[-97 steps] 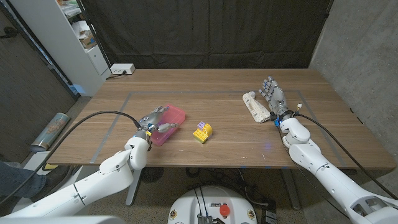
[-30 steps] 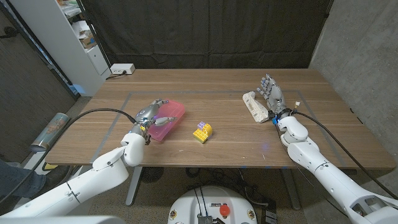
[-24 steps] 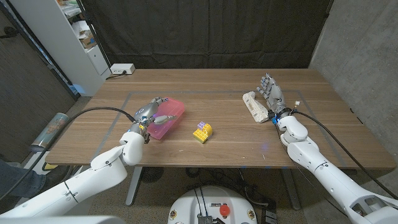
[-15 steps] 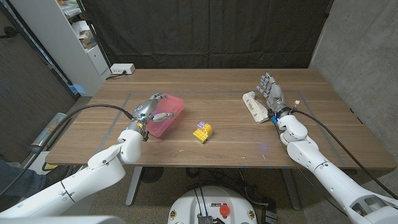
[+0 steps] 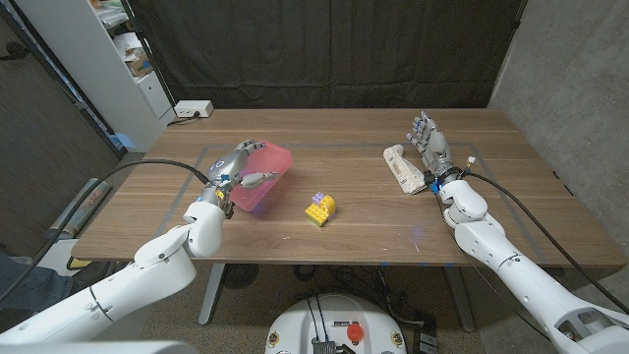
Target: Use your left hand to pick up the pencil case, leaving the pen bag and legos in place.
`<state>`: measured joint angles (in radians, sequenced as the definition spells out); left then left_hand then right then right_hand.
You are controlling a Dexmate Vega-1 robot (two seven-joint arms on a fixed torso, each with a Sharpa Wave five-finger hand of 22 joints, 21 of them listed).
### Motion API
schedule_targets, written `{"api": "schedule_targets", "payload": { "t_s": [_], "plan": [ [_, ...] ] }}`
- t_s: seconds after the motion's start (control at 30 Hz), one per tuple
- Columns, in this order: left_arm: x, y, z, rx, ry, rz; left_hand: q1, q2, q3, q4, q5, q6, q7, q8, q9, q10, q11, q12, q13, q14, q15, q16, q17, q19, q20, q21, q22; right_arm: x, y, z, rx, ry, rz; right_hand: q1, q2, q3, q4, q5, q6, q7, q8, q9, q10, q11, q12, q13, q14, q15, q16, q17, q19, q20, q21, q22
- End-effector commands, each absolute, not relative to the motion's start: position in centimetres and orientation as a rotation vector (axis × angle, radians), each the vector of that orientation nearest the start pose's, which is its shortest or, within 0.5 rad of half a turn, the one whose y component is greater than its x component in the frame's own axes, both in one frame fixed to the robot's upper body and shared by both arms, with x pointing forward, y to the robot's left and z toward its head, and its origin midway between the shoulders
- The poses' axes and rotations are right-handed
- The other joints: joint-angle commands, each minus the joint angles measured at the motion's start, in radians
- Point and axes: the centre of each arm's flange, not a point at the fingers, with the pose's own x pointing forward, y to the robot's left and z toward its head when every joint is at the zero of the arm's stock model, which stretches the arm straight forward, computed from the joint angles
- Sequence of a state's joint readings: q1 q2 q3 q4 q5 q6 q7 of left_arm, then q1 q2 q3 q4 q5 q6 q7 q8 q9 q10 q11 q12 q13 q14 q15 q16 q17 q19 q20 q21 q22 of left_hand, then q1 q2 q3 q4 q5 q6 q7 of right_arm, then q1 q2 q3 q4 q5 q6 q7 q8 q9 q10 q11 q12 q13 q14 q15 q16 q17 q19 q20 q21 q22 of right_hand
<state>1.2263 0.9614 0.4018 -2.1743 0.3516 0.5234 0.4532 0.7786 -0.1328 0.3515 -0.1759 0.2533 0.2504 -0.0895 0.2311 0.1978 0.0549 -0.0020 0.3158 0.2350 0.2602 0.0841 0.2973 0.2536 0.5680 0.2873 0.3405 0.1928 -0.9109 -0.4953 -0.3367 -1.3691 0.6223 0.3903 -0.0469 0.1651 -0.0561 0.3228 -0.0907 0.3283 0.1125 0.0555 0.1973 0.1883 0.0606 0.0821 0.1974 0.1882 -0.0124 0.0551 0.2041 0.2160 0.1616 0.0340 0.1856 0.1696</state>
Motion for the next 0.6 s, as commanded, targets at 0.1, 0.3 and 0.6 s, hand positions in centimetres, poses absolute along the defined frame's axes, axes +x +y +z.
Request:
{"api": "schedule_targets", "payload": {
  "t_s": [0.1, 0.3, 0.6],
  "plan": [
    [48.4, 26.4, -1.9, 1.187, -0.651, 0.358, 0.260, 0.248, 0.010, 0.011, 0.006, 0.011, 0.004, -0.004, 0.002, 0.009, -0.004, 0.005, 0.004, 0.011, 0.000, 0.008, 0.006, 0.088, -0.071, 0.007, 0.006, 62.7, -29.5, -2.5, 0.082, -0.702, 0.146, 0.008, 0.000, -0.002, 0.000, 0.006, 0.009, -0.002, 0.000, 0.002, 0.000, 0.007, 0.000, 0.002, 0.006, 0.003, 0.009, 0.004, 0.003, 0.002, 0.006, 0.002],
    [47.8, 26.1, -1.1, 1.190, -0.669, 0.363, 0.261, 0.246, 0.011, 0.011, 0.009, 0.014, 0.004, -0.005, 0.002, 0.010, -0.003, 0.005, 0.004, 0.013, -0.001, 0.008, 0.008, 0.088, -0.070, 0.007, 0.006, 62.6, -29.6, -2.3, 0.082, -0.706, 0.147, 0.008, 0.001, -0.003, 0.000, 0.005, 0.009, -0.002, 0.000, 0.002, 0.000, 0.005, -0.001, 0.002, 0.008, 0.003, 0.009, 0.004, 0.003, 0.002, 0.007, 0.002],
    [47.3, 26.0, -0.3, 1.189, -0.693, 0.380, 0.262, 0.245, 0.012, 0.012, 0.012, 0.020, 0.003, -0.004, 0.002, 0.010, -0.003, 0.005, 0.005, 0.011, 0.001, 0.006, 0.011, 0.085, -0.070, 0.005, 0.006, 62.5, -29.7, -2.3, 0.082, -0.707, 0.144, 0.008, 0.002, -0.004, 0.000, 0.005, 0.009, -0.001, 0.000, 0.002, 0.001, 0.006, 0.000, 0.002, 0.007, 0.003, 0.009, 0.004, 0.003, 0.003, 0.007, 0.002]
  ]
}}
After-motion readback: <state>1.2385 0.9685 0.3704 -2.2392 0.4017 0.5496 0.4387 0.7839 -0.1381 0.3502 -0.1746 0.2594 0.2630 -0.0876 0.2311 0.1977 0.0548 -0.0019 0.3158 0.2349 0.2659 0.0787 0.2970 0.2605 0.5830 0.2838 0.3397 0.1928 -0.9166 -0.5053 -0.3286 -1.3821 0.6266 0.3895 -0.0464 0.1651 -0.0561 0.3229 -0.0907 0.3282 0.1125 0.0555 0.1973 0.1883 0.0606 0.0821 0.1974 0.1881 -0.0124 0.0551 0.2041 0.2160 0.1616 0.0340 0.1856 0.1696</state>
